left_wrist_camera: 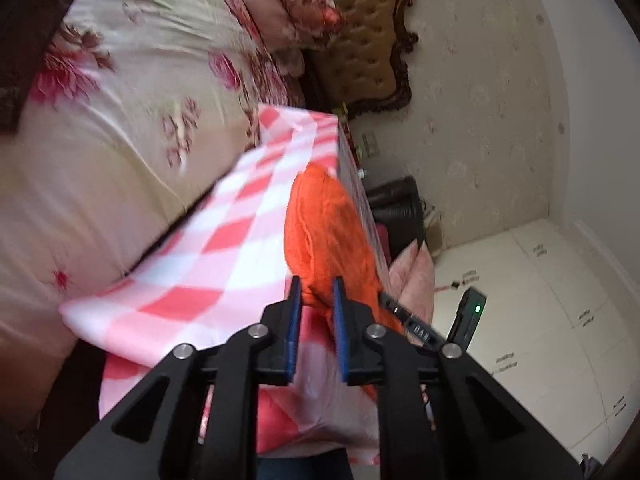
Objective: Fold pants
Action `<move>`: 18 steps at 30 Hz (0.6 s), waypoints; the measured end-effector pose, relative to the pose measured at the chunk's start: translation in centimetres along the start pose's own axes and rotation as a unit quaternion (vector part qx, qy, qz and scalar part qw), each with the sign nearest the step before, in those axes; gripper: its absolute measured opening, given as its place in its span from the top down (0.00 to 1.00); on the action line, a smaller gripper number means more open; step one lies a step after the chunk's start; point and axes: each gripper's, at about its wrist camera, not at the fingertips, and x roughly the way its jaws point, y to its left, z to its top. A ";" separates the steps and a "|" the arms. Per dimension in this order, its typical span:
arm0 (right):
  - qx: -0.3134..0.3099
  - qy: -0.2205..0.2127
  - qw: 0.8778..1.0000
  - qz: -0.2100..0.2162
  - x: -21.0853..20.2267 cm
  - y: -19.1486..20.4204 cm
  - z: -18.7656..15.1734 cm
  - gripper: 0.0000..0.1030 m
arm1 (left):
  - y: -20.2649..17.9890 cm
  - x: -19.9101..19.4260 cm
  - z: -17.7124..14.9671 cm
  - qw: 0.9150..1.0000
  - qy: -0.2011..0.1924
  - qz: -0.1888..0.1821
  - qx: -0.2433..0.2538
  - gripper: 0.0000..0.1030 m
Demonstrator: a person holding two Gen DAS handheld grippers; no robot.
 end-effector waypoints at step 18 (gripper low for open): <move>0.009 -0.020 1.000 -0.021 0.2 0.1 -0.1 0.45 | 6.2 1.1 -2.3 0.980 0.031 -0.086 -0.176 0.47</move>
